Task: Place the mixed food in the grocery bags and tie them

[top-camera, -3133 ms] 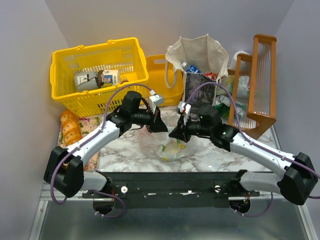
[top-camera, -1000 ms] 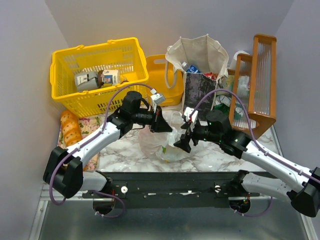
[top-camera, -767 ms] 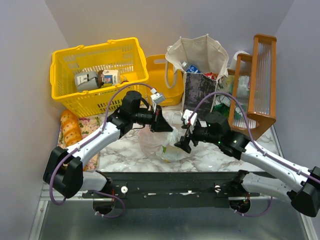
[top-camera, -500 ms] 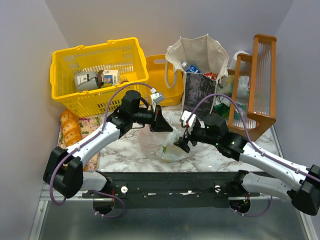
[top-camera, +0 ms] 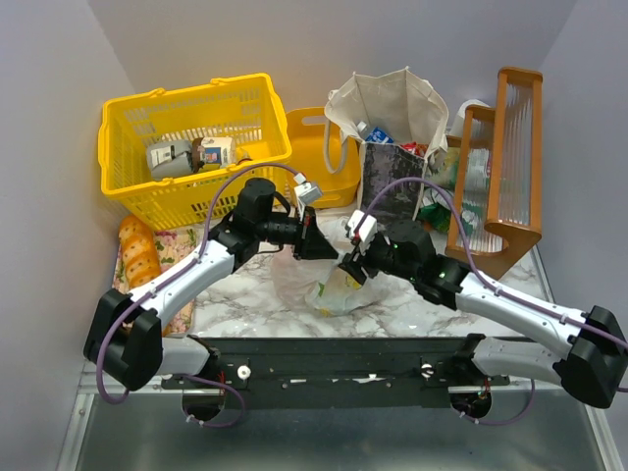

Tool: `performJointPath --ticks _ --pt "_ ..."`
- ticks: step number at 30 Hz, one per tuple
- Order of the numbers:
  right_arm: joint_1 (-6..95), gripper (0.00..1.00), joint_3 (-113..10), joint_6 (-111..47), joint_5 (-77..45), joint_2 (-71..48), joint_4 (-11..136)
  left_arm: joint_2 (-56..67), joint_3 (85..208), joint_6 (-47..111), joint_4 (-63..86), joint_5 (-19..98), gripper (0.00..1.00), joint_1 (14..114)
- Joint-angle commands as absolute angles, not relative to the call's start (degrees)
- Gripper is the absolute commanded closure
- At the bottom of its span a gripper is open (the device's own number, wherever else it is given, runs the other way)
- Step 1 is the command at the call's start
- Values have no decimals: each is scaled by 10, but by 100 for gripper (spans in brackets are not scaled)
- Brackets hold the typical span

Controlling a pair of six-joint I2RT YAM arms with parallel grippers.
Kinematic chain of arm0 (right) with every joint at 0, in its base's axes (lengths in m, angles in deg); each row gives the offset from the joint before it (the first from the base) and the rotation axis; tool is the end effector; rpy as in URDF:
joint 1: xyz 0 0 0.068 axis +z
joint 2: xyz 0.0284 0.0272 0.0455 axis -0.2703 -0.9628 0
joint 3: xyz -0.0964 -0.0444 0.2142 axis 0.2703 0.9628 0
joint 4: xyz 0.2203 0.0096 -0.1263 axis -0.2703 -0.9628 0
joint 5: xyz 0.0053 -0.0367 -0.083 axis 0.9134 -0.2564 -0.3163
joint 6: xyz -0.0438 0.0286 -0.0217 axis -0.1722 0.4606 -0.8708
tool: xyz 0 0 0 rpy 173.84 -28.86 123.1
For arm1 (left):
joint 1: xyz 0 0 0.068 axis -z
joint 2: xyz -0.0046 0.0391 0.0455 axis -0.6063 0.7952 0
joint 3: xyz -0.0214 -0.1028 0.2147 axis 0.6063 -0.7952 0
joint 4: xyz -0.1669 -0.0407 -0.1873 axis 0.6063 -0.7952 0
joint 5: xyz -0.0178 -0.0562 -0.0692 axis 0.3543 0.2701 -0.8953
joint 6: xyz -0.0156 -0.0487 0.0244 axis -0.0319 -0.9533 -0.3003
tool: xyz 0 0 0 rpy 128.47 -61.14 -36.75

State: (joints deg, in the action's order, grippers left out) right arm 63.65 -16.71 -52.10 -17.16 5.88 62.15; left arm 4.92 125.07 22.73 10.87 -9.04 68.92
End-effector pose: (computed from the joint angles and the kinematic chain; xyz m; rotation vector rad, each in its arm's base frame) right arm 0.1732 0.1985 0.2366 -1.0862 1.6990 0.4985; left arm 0.2287 -0.1795 0.2554 0.8954 1.9023 -1.5403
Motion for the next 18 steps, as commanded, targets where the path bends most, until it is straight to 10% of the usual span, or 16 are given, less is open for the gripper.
performJointPath --ticks 1,11,18 --pt "640 36 -187 -499 -211 38 674 24 1238 246 95 -86 100 690" --pt "645 96 -182 -423 -230 15 732 -12 1222 275 62 7 100 701" --pt "644 99 -175 -354 -277 16 774 -45 1204 291 46 133 100 745"
